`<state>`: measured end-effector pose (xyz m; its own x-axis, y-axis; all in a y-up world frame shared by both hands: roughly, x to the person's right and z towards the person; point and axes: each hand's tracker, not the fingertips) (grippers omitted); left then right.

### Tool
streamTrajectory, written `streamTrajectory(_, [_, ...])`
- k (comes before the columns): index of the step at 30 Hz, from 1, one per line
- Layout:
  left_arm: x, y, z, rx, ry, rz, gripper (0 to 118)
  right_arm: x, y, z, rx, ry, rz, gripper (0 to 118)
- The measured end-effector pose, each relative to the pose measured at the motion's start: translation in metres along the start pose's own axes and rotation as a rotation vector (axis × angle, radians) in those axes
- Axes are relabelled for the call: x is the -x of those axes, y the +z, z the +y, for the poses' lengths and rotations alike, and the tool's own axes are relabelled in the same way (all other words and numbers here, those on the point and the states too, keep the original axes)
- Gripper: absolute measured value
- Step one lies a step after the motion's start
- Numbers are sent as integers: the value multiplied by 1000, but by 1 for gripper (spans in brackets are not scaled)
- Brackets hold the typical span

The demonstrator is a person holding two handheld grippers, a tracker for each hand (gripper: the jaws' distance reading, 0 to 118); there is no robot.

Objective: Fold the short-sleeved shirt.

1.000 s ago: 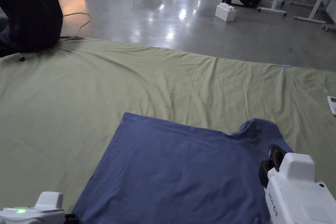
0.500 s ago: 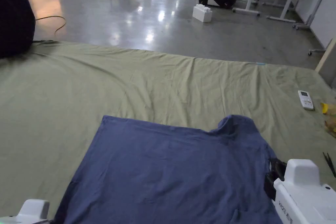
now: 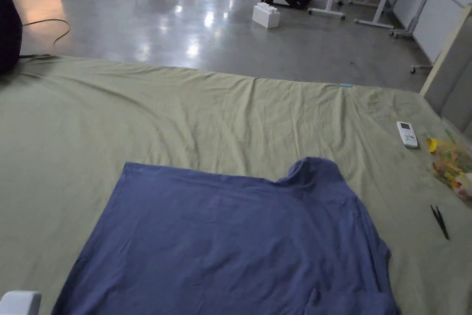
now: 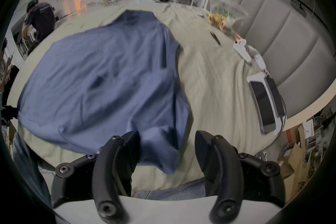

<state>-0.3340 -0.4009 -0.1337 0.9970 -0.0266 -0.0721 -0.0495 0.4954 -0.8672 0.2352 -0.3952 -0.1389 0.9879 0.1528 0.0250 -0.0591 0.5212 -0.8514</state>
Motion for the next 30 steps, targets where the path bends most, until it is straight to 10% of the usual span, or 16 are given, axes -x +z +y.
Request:
streamTrajectory(6, [3,-3,-2,-1,27,-14,6,6,-23,-13,58,-4,26,62])
streamTrajectory(10, [5,-3,-4,-6,38,-20,6,9,-15,-7,57,7,57,10])
streamTrajectory(18, [10,0,-6,-32,54,-28,6,25,-4,-4,53,127,3,9])
streamTrajectory(30, [16,25,42,-212,58,-74,6,1,27,42,-96,11,47,9])
